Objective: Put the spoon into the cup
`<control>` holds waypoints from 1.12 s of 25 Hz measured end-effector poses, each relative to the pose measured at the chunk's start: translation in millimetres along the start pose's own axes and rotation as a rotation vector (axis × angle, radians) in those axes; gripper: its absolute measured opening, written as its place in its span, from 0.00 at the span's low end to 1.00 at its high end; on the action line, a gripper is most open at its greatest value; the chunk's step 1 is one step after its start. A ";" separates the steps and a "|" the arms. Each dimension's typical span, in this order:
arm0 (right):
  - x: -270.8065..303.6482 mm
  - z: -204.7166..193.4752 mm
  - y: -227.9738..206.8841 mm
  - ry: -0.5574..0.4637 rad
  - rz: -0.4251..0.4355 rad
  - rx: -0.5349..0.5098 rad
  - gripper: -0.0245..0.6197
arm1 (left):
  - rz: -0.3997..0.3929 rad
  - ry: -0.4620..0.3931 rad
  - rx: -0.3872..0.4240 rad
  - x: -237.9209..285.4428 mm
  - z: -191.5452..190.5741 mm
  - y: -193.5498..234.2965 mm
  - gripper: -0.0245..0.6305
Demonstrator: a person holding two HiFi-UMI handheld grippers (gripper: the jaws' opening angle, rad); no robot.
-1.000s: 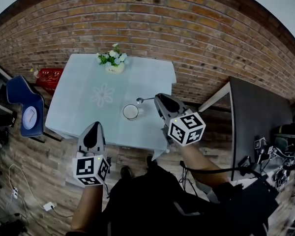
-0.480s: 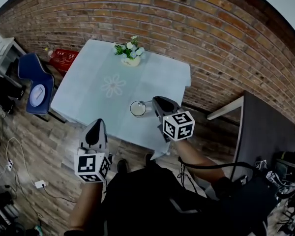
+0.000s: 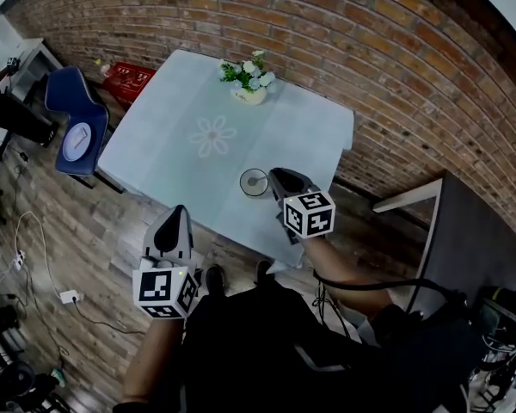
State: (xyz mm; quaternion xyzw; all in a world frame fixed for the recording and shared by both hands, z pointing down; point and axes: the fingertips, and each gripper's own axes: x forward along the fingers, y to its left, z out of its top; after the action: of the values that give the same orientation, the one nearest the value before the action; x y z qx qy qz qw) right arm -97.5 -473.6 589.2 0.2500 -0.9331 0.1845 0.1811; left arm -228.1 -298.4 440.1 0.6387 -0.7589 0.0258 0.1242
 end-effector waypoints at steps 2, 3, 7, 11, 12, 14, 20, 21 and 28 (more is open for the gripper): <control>6.0 -6.9 -0.6 0.012 0.002 0.001 0.12 | 0.008 0.009 0.004 -1.1 -1.9 0.6 0.05; 8.5 -9.8 -0.7 0.015 0.003 0.000 0.12 | 0.013 0.013 0.004 -2.0 -2.8 1.4 0.05; 16.1 -21.9 -2.3 0.036 -0.003 -0.002 0.12 | 0.030 0.021 0.001 -6.2 -6.6 5.6 0.05; 20.8 -31.4 -6.3 0.056 -0.014 0.012 0.12 | 0.041 0.023 0.000 -7.5 -7.1 9.4 0.05; 21.3 -32.0 -7.1 0.058 -0.016 0.016 0.12 | 0.043 0.024 0.000 -7.8 -6.5 10.3 0.05; 22.3 -33.2 -7.7 0.063 -0.019 0.020 0.12 | 0.045 0.023 -0.001 -8.8 -5.0 11.9 0.05; 24.5 -40.3 -6.7 0.068 -0.022 0.025 0.12 | 0.042 0.020 -0.001 -10.1 -4.5 13.5 0.05; 24.5 -39.5 -6.5 0.064 -0.025 0.013 0.12 | 0.041 0.021 -0.001 -9.8 -4.2 14.2 0.05; 19.3 -31.1 -8.2 0.032 -0.050 -0.041 0.29 | 0.017 0.020 0.012 -6.4 0.8 16.4 0.05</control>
State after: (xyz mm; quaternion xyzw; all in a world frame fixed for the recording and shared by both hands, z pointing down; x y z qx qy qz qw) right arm -101.1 -474.4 626.5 0.2664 -0.9272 0.1649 0.2055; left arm -243.2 -289.4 439.8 0.6326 -0.7629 0.0379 0.1278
